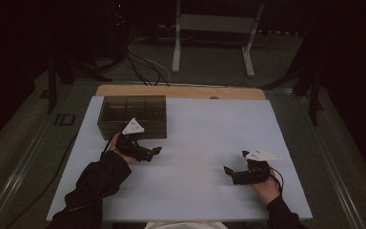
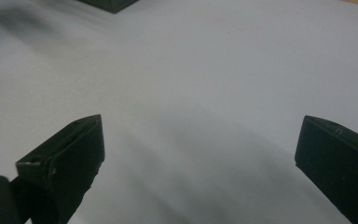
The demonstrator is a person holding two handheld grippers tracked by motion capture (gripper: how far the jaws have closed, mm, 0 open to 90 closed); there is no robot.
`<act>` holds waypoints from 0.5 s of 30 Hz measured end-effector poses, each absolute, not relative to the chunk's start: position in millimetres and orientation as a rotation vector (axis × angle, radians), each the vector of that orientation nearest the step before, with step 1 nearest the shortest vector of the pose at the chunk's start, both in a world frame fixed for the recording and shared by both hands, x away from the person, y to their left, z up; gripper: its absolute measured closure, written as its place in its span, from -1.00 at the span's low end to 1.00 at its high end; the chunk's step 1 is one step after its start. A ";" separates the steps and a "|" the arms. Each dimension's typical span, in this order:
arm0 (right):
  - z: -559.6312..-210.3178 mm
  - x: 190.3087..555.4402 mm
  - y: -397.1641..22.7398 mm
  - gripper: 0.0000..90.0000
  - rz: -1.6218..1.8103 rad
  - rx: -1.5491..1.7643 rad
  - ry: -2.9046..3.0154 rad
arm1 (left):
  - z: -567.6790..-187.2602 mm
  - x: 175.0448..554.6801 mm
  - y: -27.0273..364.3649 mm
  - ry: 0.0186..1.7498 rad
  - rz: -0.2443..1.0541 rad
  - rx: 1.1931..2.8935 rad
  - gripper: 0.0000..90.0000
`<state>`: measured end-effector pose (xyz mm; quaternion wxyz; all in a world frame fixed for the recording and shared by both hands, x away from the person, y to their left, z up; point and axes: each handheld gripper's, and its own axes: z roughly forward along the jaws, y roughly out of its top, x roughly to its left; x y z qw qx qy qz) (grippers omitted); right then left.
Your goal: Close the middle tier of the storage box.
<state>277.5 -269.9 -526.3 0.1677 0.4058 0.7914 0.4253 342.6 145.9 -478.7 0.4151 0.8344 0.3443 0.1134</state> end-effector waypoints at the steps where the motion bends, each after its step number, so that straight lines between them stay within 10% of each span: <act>1: -526.3 277.5 -269.9 -0.97 1.210 1.154 2.251 | -478.6 341.7 145.3 0.863 0.297 2.099 -0.98; 15: -525.1 274.5 -270.4 -0.97 1.207 1.146 2.245 | -487.8 327.0 157.8 0.913 0.332 2.070 -0.98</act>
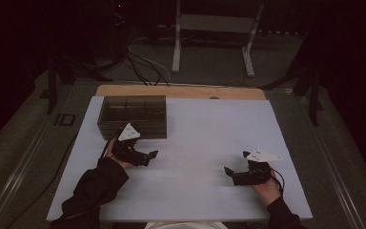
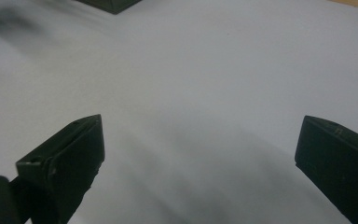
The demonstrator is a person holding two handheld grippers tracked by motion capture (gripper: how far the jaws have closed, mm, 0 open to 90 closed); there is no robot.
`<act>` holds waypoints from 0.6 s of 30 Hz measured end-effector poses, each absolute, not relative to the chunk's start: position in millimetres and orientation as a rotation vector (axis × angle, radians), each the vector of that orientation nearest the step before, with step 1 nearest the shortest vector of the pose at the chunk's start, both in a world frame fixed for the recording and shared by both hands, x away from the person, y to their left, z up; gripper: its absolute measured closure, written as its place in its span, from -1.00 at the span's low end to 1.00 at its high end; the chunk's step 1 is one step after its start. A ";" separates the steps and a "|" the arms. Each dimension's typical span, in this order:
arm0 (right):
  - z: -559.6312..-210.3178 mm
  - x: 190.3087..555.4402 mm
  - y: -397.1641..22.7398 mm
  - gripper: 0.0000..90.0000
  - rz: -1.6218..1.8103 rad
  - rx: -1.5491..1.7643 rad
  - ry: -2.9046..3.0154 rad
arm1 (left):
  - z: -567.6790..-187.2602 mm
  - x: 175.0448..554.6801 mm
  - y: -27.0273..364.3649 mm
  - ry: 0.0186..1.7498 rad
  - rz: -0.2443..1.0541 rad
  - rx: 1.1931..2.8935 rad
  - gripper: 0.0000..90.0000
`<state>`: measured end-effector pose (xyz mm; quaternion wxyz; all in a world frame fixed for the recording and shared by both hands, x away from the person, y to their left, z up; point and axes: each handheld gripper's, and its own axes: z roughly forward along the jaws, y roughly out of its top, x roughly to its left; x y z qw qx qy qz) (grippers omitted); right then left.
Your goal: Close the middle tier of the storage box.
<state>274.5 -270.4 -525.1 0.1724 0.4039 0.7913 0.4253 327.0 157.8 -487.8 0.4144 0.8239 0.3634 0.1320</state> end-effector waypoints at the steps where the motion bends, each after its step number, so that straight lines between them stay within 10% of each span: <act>1: -525.1 274.5 -270.4 -0.97 1.207 1.146 2.245 | -488.0 325.2 159.0 0.917 0.338 2.069 -0.98; 18: -525.0 273.6 -269.9 -0.97 1.205 1.142 2.247 | -496.3 292.7 178.3 0.939 0.444 2.006 -0.98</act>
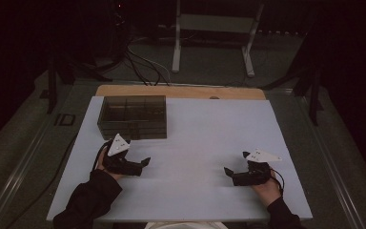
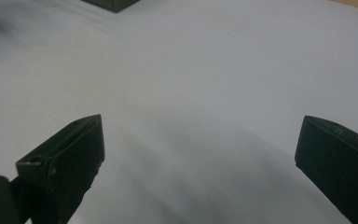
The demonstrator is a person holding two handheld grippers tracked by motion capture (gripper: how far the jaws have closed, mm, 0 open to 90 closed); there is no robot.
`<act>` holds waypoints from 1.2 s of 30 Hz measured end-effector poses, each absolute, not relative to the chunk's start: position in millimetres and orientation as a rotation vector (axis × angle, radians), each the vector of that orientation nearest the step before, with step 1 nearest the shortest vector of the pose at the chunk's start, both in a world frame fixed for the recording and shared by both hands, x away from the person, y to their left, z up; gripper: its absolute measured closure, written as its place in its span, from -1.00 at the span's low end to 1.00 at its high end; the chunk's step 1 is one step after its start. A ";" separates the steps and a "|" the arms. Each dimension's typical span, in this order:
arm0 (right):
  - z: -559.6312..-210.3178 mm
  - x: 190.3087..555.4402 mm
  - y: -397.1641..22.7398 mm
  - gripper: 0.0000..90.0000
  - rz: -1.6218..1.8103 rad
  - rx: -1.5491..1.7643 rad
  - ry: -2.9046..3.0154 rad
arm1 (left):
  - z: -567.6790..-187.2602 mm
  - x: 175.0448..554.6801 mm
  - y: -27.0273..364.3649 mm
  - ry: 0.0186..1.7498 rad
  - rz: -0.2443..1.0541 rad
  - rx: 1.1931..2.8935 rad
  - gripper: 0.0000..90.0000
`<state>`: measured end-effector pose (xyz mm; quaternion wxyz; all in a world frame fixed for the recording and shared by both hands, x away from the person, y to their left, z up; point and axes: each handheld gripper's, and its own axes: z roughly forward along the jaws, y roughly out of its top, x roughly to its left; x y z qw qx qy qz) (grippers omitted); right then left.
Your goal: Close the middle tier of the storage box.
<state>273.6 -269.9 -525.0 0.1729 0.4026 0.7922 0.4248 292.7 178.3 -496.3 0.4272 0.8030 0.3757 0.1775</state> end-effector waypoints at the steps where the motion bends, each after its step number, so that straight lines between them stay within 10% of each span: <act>1: -525.0 273.6 -269.9 -0.97 1.205 1.142 2.247 | -497.0 290.7 179.7 0.943 0.449 1.998 -0.98; 36: -525.1 273.8 -270.1 -0.97 1.213 1.140 2.252 | -531.9 265.3 198.0 1.001 0.516 2.074 -0.98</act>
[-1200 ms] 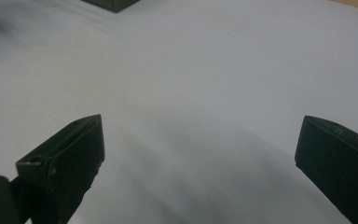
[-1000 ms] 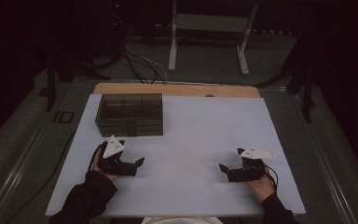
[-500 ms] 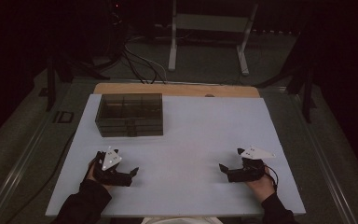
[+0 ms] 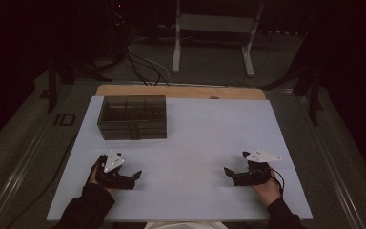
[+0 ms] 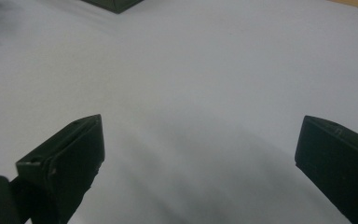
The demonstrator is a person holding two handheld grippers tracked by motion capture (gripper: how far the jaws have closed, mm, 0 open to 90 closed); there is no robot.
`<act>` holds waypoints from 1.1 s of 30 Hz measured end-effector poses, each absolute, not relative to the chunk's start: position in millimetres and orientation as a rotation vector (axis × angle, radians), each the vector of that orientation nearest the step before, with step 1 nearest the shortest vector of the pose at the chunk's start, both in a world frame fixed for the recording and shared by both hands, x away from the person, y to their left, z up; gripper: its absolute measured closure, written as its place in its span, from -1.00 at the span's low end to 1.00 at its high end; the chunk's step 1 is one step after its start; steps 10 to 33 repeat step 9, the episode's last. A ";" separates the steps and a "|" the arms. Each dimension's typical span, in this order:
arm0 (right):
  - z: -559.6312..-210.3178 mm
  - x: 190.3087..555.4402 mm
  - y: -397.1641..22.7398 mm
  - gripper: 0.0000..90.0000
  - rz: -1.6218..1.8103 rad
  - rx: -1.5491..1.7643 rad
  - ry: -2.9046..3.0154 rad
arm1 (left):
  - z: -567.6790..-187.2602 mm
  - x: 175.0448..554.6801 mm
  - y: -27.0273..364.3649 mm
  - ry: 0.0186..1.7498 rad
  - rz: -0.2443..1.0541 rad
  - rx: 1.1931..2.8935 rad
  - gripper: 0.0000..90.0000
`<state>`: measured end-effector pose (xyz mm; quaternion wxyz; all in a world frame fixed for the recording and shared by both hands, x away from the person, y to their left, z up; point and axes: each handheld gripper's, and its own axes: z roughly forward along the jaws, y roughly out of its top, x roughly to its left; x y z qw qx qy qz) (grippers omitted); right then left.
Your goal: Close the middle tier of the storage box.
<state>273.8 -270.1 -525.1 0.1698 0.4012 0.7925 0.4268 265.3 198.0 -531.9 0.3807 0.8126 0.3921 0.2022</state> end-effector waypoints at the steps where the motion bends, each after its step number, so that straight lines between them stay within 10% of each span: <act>1: -525.5 274.4 -270.3 -0.97 1.217 1.142 2.253 | -531.6 265.4 197.8 1.002 0.512 2.067 -0.98; 33: -525.6 274.4 -268.9 -0.97 1.216 1.139 2.255 | -531.4 264.9 197.6 0.998 0.504 2.070 -0.98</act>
